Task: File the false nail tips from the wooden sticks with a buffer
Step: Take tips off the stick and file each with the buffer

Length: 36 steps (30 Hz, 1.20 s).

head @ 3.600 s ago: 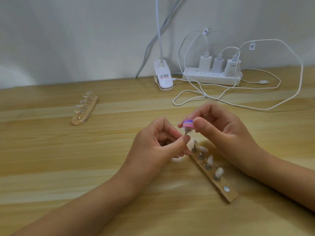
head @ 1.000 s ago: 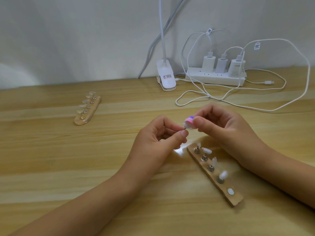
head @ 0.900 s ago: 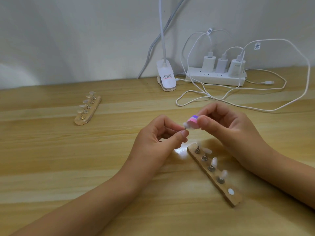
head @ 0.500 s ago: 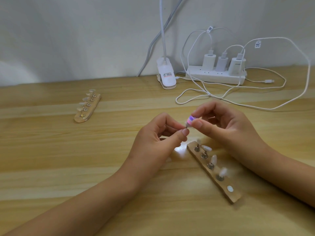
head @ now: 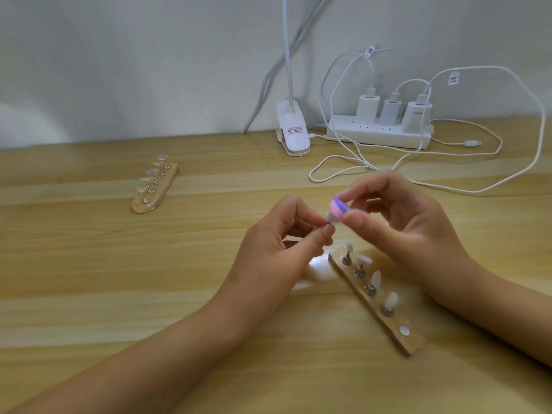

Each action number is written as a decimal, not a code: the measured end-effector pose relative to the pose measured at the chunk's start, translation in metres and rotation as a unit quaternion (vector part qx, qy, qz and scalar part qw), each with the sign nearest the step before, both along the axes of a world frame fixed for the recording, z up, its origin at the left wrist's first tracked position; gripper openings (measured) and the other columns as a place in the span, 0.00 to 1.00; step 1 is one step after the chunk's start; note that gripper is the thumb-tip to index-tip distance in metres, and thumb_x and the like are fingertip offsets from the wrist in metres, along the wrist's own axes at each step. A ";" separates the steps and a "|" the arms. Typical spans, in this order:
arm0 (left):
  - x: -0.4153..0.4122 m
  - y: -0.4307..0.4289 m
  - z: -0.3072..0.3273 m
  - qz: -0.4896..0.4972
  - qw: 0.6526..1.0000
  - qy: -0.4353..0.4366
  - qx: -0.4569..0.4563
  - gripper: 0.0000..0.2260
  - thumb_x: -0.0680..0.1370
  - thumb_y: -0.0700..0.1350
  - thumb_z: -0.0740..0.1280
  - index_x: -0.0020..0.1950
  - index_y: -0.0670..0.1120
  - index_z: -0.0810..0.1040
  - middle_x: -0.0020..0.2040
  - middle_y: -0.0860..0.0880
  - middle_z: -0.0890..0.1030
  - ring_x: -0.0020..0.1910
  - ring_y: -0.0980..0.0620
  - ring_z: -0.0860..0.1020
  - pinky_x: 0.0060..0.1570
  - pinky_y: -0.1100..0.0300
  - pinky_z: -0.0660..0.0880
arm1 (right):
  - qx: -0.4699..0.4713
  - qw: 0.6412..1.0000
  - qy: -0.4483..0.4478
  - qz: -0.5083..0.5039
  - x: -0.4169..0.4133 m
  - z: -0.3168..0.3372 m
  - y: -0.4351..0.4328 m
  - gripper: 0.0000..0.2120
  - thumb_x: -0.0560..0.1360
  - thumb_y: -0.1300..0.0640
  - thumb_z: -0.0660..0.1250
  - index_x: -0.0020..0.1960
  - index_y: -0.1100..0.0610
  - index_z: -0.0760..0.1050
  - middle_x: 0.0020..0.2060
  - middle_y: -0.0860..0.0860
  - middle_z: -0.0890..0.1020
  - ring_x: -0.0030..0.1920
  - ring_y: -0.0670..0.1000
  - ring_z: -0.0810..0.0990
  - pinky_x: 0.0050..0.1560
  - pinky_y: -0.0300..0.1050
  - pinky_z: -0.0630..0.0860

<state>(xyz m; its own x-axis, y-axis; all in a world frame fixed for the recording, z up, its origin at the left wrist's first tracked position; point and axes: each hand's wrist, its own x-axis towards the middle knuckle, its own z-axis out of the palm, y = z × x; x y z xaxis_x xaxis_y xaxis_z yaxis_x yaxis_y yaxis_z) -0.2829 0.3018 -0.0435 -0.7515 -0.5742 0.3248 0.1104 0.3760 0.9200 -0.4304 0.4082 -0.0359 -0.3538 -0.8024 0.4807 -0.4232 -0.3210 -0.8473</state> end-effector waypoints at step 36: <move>0.001 0.001 0.002 0.007 1.000 0.014 -0.007 0.11 0.75 0.41 0.72 0.38 0.56 0.76 0.39 0.51 0.83 0.39 0.54 0.82 0.42 0.59 0.80 | 0.033 0.997 -0.057 0.027 -0.001 0.002 -0.002 0.11 0.73 0.47 0.71 0.49 0.54 0.78 0.42 0.48 0.84 0.45 0.42 0.82 0.45 0.31 0.74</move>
<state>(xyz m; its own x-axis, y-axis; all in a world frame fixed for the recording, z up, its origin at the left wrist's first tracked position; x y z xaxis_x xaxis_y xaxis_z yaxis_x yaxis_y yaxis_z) -0.2819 0.3028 -0.0413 -0.7347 -0.5789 0.3536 0.1305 0.3908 0.9112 -0.4315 0.4066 -0.0342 -0.3592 -0.8503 0.3846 -0.3059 -0.2821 -0.9093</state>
